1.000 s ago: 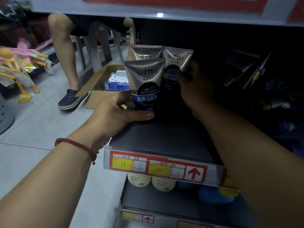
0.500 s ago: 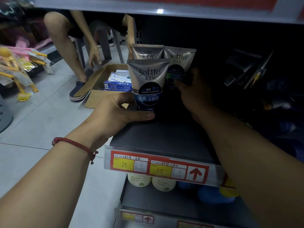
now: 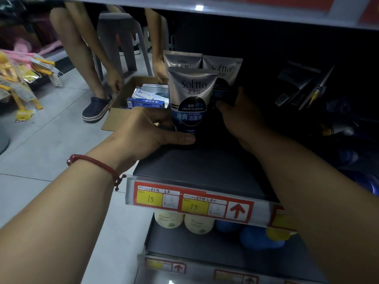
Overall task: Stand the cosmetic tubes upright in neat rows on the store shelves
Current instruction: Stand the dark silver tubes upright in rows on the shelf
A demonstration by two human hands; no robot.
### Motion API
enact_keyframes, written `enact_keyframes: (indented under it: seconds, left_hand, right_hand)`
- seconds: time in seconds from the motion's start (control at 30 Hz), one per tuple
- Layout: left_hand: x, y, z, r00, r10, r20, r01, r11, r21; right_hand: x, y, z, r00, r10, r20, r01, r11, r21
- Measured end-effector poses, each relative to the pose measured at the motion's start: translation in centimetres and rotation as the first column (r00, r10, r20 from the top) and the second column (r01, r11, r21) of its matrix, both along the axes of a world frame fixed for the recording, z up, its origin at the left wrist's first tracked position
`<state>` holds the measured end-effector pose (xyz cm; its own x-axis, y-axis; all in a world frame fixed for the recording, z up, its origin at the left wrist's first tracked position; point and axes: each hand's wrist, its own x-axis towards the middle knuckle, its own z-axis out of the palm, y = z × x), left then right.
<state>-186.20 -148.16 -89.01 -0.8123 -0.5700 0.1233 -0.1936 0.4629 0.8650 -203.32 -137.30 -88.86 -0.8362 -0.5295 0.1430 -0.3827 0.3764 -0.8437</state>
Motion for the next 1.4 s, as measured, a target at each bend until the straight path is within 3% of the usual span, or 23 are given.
enact_keyframes:
  seconds: [0.2, 0.33, 0.43, 0.83, 1.17, 1.27, 1.4]
  left_hand:
    - [-0.8, 0.9, 0.4, 0.993, -0.041, -0.111, 0.043, 0.999, 0.021]
    - [-1.8, 1.4, 0.3, 1.000, -0.017, -0.016, 0.017, 0.999, 0.041]
    - [-3.0, 2.1, 0.3, 0.998, 0.016, 0.057, -0.013, 0.999, -0.048]
    - [-5.3, 2.7, -0.5, 0.997, 0.069, 0.020, -0.060, 0.952, -0.302]
    - [-5.5, 3.1, -0.8, 0.998, 0.065, -0.011, -0.065, 0.968, -0.241]
    - [-5.5, 3.1, -0.2, 0.996, 0.078, 0.046, -0.062, 0.956, -0.286]
    - [-4.9, 3.2, 2.5, 0.943, 0.158, 0.293, -0.015, 0.900, -0.436]
  right_hand:
    - [1.3, 2.4, 1.2, 0.990, 0.131, -0.060, -0.122, 0.984, 0.131]
    - [1.5, 3.9, 2.2, 0.983, 0.185, 0.019, -0.185, 0.972, 0.146]
    - [1.8, 4.5, 2.2, 0.969, 0.240, 0.058, -0.246, 0.962, 0.122]
    - [1.4, 3.8, 0.5, 0.988, 0.133, -0.076, -0.130, 0.991, 0.040]
    - [1.3, 3.7, 0.4, 0.989, 0.093, -0.112, -0.086, 0.994, 0.065]
    - [1.1, 4.0, 0.6, 0.989, 0.121, -0.088, -0.112, 0.989, 0.100]
    - [0.5, 5.2, 1.6, 0.989, 0.141, -0.054, -0.136, 0.987, 0.081]
